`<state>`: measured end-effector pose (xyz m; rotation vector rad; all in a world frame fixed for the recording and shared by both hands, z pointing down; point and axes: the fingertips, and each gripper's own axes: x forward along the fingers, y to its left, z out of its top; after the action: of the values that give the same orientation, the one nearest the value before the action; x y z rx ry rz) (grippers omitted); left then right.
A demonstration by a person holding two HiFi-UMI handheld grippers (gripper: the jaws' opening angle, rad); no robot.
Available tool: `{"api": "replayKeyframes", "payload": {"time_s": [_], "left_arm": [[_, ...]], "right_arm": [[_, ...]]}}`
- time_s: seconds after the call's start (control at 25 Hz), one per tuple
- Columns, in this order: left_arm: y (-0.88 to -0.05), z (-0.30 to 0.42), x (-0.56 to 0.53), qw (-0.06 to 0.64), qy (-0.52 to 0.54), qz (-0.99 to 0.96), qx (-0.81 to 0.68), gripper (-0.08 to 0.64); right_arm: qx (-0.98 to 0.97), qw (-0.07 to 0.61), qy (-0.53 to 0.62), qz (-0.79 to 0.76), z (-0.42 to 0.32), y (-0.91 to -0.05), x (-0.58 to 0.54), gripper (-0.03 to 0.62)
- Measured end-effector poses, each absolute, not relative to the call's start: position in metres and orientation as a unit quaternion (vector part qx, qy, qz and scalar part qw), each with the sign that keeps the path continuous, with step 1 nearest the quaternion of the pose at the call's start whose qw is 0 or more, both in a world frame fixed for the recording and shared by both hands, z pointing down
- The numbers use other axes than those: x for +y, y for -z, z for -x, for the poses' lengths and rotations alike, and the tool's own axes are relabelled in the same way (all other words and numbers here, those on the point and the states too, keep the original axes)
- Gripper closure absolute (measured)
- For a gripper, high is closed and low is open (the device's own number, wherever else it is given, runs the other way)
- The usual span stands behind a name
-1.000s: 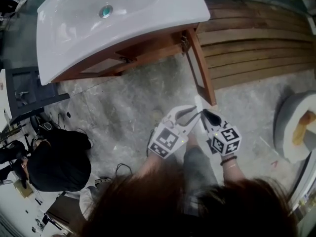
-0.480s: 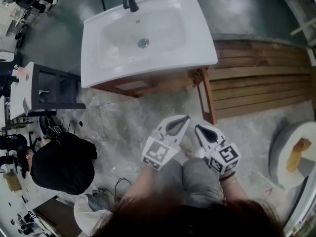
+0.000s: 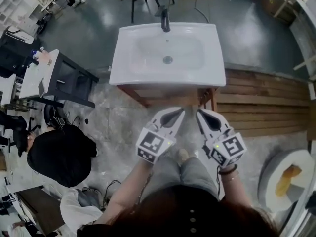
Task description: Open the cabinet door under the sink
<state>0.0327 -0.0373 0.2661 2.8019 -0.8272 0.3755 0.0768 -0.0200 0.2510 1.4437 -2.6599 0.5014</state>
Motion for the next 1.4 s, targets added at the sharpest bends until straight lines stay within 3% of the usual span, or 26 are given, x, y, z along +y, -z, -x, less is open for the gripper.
{"api": "replayKeyframes", "payload": {"time_s": [0.36,1.4], "left_arm": [[-0.19,-0.002,-0.033,0.094,-0.062,-0.94,-0.321,0.551],[-0.186,0.024,-0.05,0.132,-0.046,-0.927,-0.348,0.552]], "right_arm": [[-0.884,0.018,-0.105,-0.456,-0.039,-0.175,-0.02,0.583],[-0.88,0.034,-0.088,-0.466,-0.007,-0.169,-0.037,0.586]]}}
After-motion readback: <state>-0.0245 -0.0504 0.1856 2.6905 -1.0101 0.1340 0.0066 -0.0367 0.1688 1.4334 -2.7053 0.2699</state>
